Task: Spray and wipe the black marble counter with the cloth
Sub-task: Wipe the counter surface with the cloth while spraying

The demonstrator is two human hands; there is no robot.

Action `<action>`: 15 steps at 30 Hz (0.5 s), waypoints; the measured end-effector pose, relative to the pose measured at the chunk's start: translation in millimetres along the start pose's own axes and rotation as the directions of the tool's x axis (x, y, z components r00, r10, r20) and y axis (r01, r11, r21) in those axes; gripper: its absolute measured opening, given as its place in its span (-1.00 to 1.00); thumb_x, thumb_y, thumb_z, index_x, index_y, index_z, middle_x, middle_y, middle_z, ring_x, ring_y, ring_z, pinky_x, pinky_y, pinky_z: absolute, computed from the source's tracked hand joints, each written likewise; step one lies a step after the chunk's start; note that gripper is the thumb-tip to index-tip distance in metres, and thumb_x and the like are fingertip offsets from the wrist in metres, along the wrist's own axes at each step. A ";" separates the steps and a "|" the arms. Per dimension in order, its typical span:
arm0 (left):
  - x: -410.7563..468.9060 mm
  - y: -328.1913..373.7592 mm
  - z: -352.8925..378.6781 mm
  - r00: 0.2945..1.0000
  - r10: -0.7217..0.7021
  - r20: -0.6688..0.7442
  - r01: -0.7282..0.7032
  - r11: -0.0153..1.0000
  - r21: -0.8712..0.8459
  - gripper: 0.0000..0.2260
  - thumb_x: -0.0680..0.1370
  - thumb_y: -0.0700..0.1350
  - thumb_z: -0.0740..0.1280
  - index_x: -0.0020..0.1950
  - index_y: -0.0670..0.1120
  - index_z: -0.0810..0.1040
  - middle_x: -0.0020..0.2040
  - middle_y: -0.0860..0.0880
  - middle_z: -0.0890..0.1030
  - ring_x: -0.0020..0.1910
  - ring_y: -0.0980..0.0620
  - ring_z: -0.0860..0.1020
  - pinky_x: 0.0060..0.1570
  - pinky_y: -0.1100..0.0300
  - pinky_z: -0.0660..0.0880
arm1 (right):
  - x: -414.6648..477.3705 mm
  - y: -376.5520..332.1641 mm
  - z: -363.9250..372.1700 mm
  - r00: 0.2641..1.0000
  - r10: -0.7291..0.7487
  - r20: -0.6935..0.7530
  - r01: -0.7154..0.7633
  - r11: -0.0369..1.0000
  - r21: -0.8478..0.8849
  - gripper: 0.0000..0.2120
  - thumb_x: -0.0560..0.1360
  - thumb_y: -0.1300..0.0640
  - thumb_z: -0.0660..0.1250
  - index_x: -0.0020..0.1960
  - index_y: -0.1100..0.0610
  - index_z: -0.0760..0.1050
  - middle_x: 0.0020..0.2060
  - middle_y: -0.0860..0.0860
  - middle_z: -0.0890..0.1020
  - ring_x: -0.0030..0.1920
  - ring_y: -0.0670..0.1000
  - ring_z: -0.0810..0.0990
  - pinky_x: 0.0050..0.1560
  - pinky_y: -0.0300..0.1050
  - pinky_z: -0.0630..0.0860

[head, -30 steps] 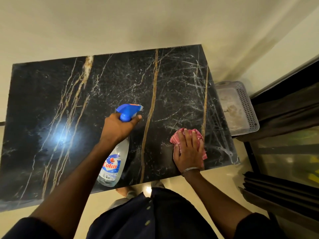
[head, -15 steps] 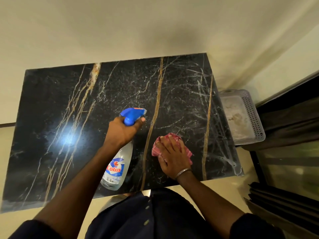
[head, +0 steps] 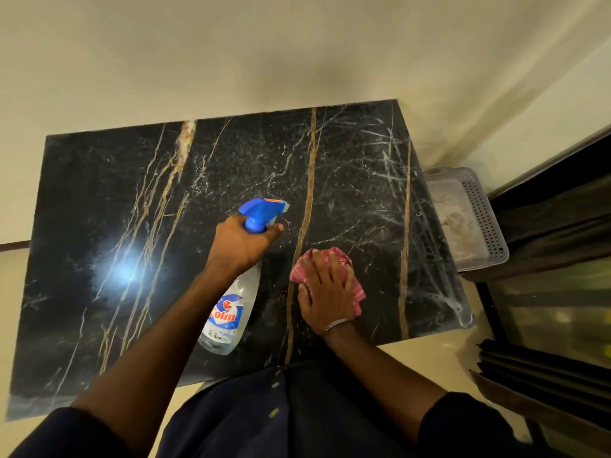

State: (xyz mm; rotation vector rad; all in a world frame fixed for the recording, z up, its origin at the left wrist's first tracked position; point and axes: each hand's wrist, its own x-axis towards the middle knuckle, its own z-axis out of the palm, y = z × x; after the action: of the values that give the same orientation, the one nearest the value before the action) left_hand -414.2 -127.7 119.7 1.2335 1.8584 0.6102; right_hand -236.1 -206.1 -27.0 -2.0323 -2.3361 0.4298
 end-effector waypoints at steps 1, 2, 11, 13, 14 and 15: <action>0.5 -0.8 -2.0 1.000 -0.001 0.005 0.001 1.000 0.006 -0.77 0.45 0.05 0.47 -0.23 -0.03 0.49 -0.35 0.04 0.55 -0.40 0.15 0.49 -0.39 0.36 0.35 | -0.4 -2.7 1.3 0.999 -0.042 0.018 0.042 0.999 0.003 -0.40 0.57 -0.13 0.06 0.58 -0.02 0.13 0.57 0.02 0.17 0.57 0.18 0.09 0.48 0.34 0.10; 1.5 -2.2 -3.6 1.000 -0.003 0.009 0.003 1.000 0.010 -0.77 0.45 0.05 0.47 -0.22 -0.02 0.49 -0.34 0.04 0.54 -0.40 0.16 0.49 -0.40 0.39 0.33 | -0.2 -0.7 2.4 0.996 -0.080 0.035 0.080 0.997 -0.002 -0.40 0.57 -0.14 0.07 0.58 -0.03 0.12 0.57 0.01 0.17 0.57 0.17 0.09 0.47 0.34 0.11; 12.6 -9.5 -19.4 1.000 -0.007 0.024 0.006 1.000 0.019 -0.77 0.45 0.05 0.47 -0.12 -0.08 0.53 -0.32 0.04 0.55 -0.39 0.15 0.50 -0.42 0.41 0.33 | 19.5 71.3 -19.9 0.966 0.237 -0.104 -0.240 0.971 -0.015 -0.41 0.53 -0.13 0.10 0.54 -0.05 0.21 0.51 0.00 0.31 0.52 0.14 0.20 0.45 0.28 0.17; 13.6 -9.1 -20.8 0.999 0.000 0.037 -0.001 1.000 0.024 -0.78 0.46 0.03 0.46 -0.11 -0.07 0.52 -0.32 0.05 0.54 -0.39 0.16 0.50 -0.45 0.48 0.31 | 24.0 62.8 -20.0 0.930 0.341 -0.140 -0.342 0.939 0.015 -0.41 0.53 -0.10 0.10 0.54 -0.01 0.24 0.51 0.03 0.31 0.52 0.18 0.20 0.45 0.31 0.14; 14.1 -9.0 -21.3 0.999 0.000 0.043 -0.001 1.000 0.024 -0.78 0.46 0.03 0.46 -0.09 -0.07 0.52 -0.31 0.05 0.55 -0.39 0.17 0.50 -0.45 0.48 0.31 | 26.4 53.8 -19.0 0.908 0.393 -0.146 -0.390 0.920 0.049 -0.41 0.53 -0.10 0.08 0.54 0.01 0.24 0.52 0.04 0.30 0.53 0.20 0.18 0.46 0.33 0.11; 14.8 -9.3 -21.9 0.999 -0.004 0.046 0.003 1.000 0.022 -0.78 0.46 0.03 0.46 -0.07 -0.08 0.53 -0.30 0.05 0.55 -0.38 0.16 0.51 -0.43 0.46 0.32 | 29.8 42.8 -17.1 0.891 0.431 -0.140 -0.423 0.902 0.083 -0.40 0.53 -0.10 0.06 0.54 0.02 0.24 0.53 0.05 0.28 0.54 0.21 0.14 0.46 0.34 0.08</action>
State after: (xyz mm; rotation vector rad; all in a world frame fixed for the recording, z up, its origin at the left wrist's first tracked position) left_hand -440.2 -117.1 119.6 1.2475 1.8334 0.5568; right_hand -196.0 -168.7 -24.8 -2.4540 -1.7627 0.3152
